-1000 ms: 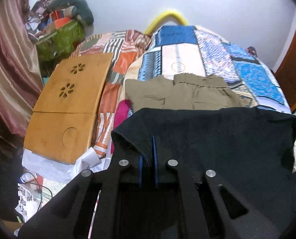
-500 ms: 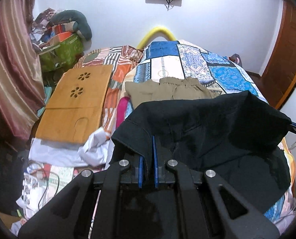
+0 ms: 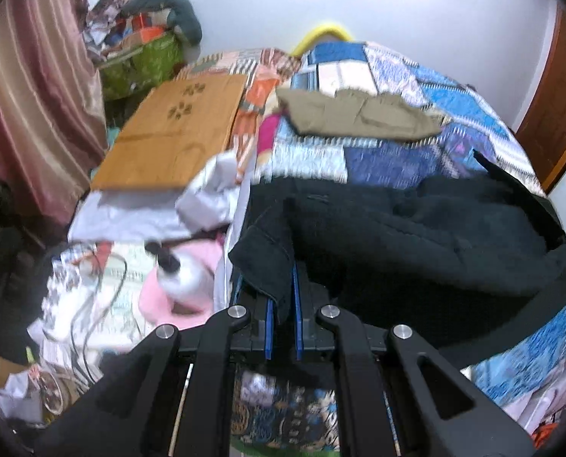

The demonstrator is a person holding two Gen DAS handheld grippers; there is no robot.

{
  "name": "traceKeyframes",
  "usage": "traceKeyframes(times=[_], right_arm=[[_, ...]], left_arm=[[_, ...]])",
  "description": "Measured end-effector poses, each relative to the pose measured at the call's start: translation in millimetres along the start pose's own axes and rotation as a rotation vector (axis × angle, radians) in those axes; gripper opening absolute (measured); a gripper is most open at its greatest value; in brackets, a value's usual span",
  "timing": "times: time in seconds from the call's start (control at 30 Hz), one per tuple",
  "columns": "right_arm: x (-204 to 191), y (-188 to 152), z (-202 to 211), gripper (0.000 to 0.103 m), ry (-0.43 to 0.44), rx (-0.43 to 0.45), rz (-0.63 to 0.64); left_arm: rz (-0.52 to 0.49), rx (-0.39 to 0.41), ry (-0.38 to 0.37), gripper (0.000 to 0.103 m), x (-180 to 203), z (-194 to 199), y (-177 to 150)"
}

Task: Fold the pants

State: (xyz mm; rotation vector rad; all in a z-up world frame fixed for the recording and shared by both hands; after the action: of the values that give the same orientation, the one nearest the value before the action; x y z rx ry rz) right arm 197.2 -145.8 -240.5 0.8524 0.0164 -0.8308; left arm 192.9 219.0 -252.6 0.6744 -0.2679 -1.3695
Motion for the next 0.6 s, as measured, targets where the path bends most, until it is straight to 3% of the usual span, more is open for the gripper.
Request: traceKeyframes(times=[0.27, 0.43, 0.5, 0.53, 0.6], right_arm=[[-4.8, -29.1, -8.3, 0.009, 0.015, -0.016, -0.045], [-6.7, -28.7, -8.0, 0.010, 0.019, -0.027, -0.052], [-7.0, -28.1, -5.7, 0.012, 0.018, -0.040, -0.057], [-7.2, -28.2, -3.7, 0.015, 0.019, -0.046, -0.062], [-4.3, -29.1, 2.3, 0.032, 0.009, -0.052, -0.075]], left_arm=[[0.013, -0.069, 0.002, 0.009, 2.9, -29.5, -50.9], [0.041, -0.057, 0.003, 0.022, -3.3, -23.9, -58.5], [0.060, -0.065, -0.003, 0.032, -8.8, -19.1, -60.3], [0.064, -0.066, 0.001, 0.034, -11.9, -15.6, -61.2], [0.071, -0.066, 0.015, 0.037, -17.0, -9.7, -61.3]])
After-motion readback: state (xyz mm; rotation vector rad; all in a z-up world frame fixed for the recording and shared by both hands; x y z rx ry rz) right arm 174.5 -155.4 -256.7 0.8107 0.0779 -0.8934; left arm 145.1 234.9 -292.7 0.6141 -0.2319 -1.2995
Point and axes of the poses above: each gripper's, at about its wrist camera, not at the fingertips, and z roughly against the way its jaws point, x to its right, y to its top, the point moved 7 cm from there along -z, roughly the way its jaws point, and after that the axes turned 14 degrees about y, right-handed, at the moved point
